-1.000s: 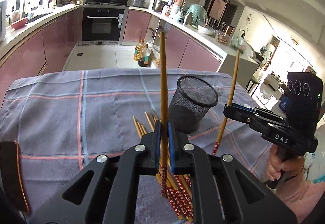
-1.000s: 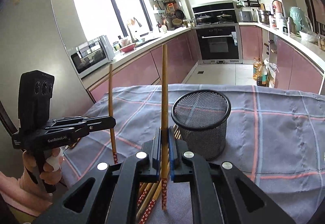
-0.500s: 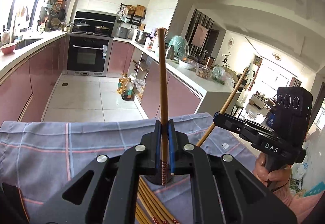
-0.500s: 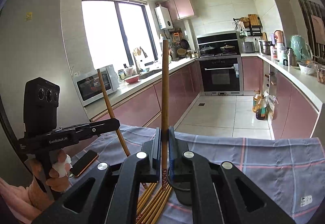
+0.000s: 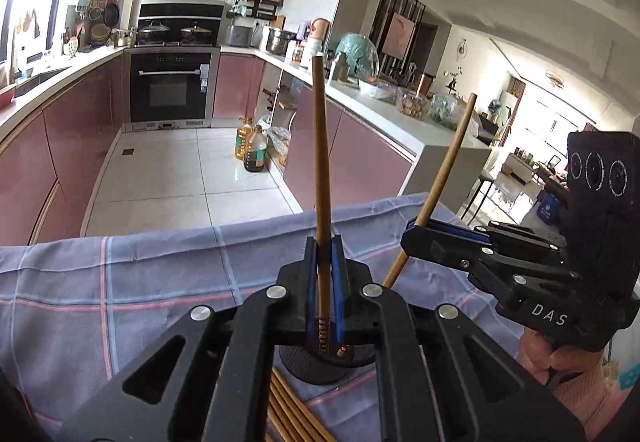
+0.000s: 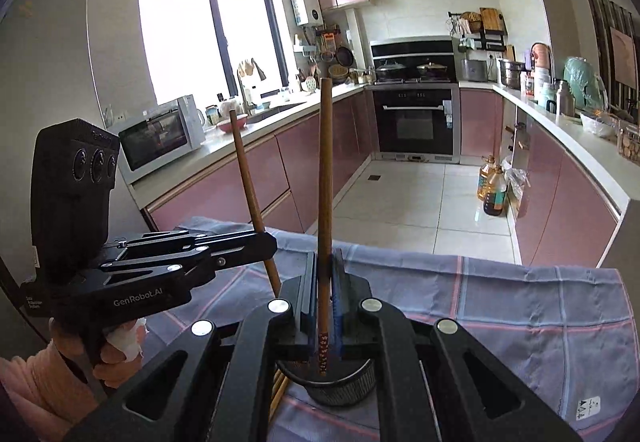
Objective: Organize utensils
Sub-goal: 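Lift the chopsticks upright with both grippers and carry them over the mesh cup, then lower the chopsticks into the mesh cup and open both grippers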
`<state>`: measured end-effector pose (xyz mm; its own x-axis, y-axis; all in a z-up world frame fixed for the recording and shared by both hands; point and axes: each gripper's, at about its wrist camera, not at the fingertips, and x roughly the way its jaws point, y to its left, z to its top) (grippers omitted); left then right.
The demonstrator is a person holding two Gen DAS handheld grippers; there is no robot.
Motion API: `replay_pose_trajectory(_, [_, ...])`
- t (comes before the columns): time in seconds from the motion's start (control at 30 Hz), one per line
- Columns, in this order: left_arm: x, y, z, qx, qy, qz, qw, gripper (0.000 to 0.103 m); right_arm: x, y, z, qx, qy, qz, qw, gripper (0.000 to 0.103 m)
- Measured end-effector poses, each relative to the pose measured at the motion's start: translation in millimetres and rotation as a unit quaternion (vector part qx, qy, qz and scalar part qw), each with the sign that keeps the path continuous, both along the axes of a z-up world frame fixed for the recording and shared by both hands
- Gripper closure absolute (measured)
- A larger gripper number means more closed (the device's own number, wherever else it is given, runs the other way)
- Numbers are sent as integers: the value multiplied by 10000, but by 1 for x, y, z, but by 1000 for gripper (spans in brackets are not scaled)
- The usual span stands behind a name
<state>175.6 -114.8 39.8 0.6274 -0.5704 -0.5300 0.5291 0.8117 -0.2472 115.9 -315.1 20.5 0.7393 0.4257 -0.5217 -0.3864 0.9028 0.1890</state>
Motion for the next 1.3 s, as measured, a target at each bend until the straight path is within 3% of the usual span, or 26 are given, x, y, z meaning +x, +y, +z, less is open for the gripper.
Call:
replay_pose_trajectory(0.23, [14, -10, -37, 276, 275, -85, 9992, 95, 14, 11, -25, -103, 533, 87, 9985, 97])
replay_pose_trajectory(0.8, [27, -8, -48, 267, 397, -25, 9989, 95, 41, 6, -40, 215, 701, -278, 9969, 94])
replay_pose_trajectory(0.87, [22, -4, -47, 235, 354, 22, 9991, 92, 40, 3, -39, 243, 674, -314, 9969, 92])
replay_pose_trajectory(0.93, [16, 3, -45, 199, 264, 112, 9994, 77, 36, 2, -37, 262, 633, -338, 9971, 88])
replay_pose_trajectory(1.13, [-13, 32, -35, 138, -173, 354, 9991, 54, -5, 7, -17, 268, 165, 30, 9995, 74])
replay_pose_trajectory(1.3, [-37, 61, -49, 338, -174, 532, 9979, 47, -51, 23, -14, 99, -91, 625, 9980, 62])
